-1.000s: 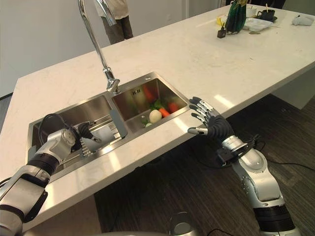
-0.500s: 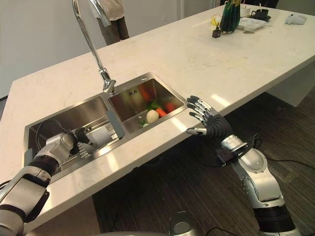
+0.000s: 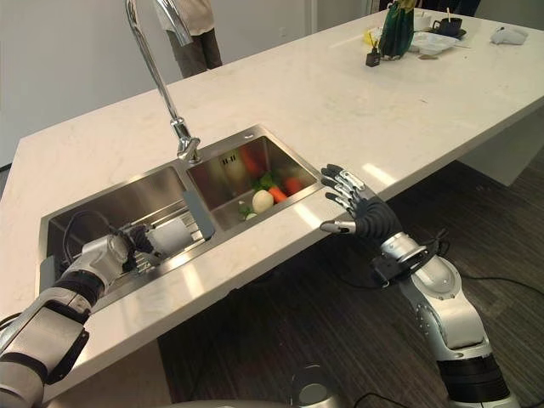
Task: Place the dishes in the dishwasher.
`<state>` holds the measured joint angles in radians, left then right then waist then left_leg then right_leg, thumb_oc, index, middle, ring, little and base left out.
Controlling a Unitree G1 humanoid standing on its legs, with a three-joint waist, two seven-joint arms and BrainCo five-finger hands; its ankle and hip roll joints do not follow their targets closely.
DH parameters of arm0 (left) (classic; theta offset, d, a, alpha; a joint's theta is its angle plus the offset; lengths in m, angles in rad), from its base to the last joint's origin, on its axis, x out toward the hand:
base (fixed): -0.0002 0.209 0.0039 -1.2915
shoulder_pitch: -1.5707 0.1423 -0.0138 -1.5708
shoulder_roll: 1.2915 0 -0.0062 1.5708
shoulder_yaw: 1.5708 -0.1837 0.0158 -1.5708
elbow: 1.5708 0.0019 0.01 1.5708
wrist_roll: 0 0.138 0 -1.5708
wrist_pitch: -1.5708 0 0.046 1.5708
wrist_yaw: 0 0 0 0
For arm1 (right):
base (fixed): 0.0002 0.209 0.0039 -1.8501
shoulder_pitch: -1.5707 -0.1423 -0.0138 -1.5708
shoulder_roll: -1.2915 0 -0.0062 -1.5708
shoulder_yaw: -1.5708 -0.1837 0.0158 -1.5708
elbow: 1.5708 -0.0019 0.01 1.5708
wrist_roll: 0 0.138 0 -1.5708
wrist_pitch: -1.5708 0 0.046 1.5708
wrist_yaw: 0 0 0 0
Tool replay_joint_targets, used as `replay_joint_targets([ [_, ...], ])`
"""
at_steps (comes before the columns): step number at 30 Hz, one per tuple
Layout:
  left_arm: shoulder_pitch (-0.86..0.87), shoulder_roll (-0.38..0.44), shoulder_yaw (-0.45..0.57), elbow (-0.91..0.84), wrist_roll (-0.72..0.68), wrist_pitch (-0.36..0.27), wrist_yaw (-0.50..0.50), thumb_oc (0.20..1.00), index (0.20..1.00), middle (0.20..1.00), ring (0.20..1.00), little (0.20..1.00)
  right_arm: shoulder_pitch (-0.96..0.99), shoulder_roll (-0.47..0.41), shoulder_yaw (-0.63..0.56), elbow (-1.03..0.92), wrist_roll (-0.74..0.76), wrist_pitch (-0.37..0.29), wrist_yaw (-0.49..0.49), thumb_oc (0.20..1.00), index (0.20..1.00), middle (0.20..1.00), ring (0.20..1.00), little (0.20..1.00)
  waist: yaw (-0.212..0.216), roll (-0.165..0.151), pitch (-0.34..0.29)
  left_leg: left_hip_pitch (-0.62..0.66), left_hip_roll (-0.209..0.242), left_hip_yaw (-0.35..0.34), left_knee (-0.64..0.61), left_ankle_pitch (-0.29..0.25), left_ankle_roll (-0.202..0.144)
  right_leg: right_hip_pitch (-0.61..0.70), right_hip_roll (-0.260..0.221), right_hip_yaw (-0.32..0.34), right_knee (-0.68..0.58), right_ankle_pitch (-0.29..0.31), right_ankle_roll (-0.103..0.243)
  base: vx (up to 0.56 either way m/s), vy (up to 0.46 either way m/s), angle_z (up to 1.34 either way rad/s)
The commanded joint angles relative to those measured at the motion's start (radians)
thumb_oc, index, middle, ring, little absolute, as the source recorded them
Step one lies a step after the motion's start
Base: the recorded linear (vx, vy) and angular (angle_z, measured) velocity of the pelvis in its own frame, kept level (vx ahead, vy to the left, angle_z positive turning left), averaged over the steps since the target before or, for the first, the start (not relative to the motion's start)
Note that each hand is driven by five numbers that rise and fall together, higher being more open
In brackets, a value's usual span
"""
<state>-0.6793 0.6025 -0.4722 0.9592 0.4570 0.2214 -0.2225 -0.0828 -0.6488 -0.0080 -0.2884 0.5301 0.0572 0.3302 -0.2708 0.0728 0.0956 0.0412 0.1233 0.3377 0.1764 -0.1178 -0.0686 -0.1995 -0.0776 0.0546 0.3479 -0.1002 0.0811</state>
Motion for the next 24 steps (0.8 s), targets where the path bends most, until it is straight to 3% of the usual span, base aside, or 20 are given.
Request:
replay_joint_targets([
  [1, -0.081, 0.036, -0.012, 0.035, 0.05, -0.002, 0.038, 1.0, 1.0, 1.0, 1.0, 1.0, -0.069, 0.012, -0.01, -0.055, 0.019, -0.034, -0.013, 1.0, 1.0, 1.0, 1.0, 1.0, -0.008, -0.023, -0.024, -0.071, -0.004, -0.038, 0.124, -0.081, 0.039, 0.052, 0.003, -0.03, -0.048, 0.007, 0.064, 0.0, 0.0, 0.0],
  [14, -0.081, 0.019, -0.022, 0.129, 0.055, 0.022, 0.016, 1.0, 1.0, 1.0, 1.0, 1.0, -0.06, 0.014, -0.01, -0.076, 0.046, -0.026, -0.002, 1.0, 1.0, 1.0, 1.0, 1.0, -0.025, -0.026, -0.029, -0.066, -0.007, -0.03, 0.124, -0.087, 0.045, 0.052, 0.006, -0.022, -0.048, 0.01, 0.064, 0.0, 0.002, -0.03],
  [15, -0.079, 0.013, -0.022, 0.143, 0.056, 0.031, 0.011, 0.956, 0.956, 0.956, 0.956, 0.956, -0.061, 0.016, -0.011, -0.079, 0.048, -0.023, 0.003, 1.0, 1.0, 1.0, 1.0, 1.0, -0.026, -0.025, -0.029, -0.066, -0.007, -0.028, 0.124, -0.087, 0.046, 0.051, 0.005, -0.021, -0.048, 0.01, 0.064, 0.0, 0.009, -0.07],
  [16, -0.076, 0.001, -0.022, 0.168, 0.061, 0.033, 0.011, 0.598, 0.598, 0.598, 0.598, 0.598, -0.065, 0.02, -0.01, -0.084, 0.049, -0.017, 0.009, 1.0, 1.0, 1.0, 1.0, 1.0, -0.029, -0.025, -0.029, -0.067, -0.007, -0.027, 0.124, -0.086, 0.046, 0.05, 0.005, -0.02, -0.048, 0.011, 0.063, -0.02, 0.017, -0.06],
  [17, -0.073, -0.016, -0.029, 0.202, 0.071, 0.034, 0.015, 0.426, 0.426, 0.426, 0.426, 0.426, -0.076, 0.022, -0.005, -0.083, 0.057, -0.015, 0.022, 1.0, 1.0, 1.0, 1.0, 1.0, -0.034, -0.024, -0.028, -0.067, -0.006, -0.023, 0.124, -0.084, 0.045, 0.048, 0.004, -0.019, -0.048, 0.012, 0.062, -0.02, 0.019, -0.05],
  [18, -0.074, -0.025, -0.037, 0.221, 0.072, 0.024, 0.026, 0.2, 0.2, 0.2, 0.2, 0.2, -0.086, 0.023, 0.0, -0.083, 0.061, -0.012, 0.024, 1.0, 1.0, 1.0, 1.0, 1.0, -0.037, -0.024, -0.027, -0.067, -0.006, -0.022, 0.124, -0.084, 0.045, 0.048, 0.004, -0.018, -0.048, 0.012, 0.062, 0.0, 0.0, 0.0],
  [20, -0.077, -0.049, -0.048, 0.268, 0.084, 0.006, 0.026, 0.2, 0.2, 0.2, 0.2, 0.2, -0.095, 0.025, 0.007, -0.086, 0.062, -0.008, 0.026, 1.0, 1.0, 1.0, 1.0, 1.0, -0.043, -0.027, -0.03, -0.066, -0.005, -0.016, 0.124, -0.085, 0.044, 0.047, 0.003, -0.016, -0.048, 0.012, 0.062, 0.02, -0.019, -0.06],
  [24, -0.031, -0.087, -0.063, 0.323, 0.067, -0.005, 0.119, 0.2, 0.2, 0.2, 0.2, 0.2, -0.073, 0.028, 0.029, -0.096, 0.08, -0.019, 0.02, 1.0, 1.0, 1.0, 1.0, 1.0, -0.056, -0.037, -0.033, -0.058, 0.0, -0.004, 0.124, -0.086, 0.047, 0.046, 0.002, -0.008, -0.048, 0.018, 0.063, 0.03, -0.032, -0.06],
])
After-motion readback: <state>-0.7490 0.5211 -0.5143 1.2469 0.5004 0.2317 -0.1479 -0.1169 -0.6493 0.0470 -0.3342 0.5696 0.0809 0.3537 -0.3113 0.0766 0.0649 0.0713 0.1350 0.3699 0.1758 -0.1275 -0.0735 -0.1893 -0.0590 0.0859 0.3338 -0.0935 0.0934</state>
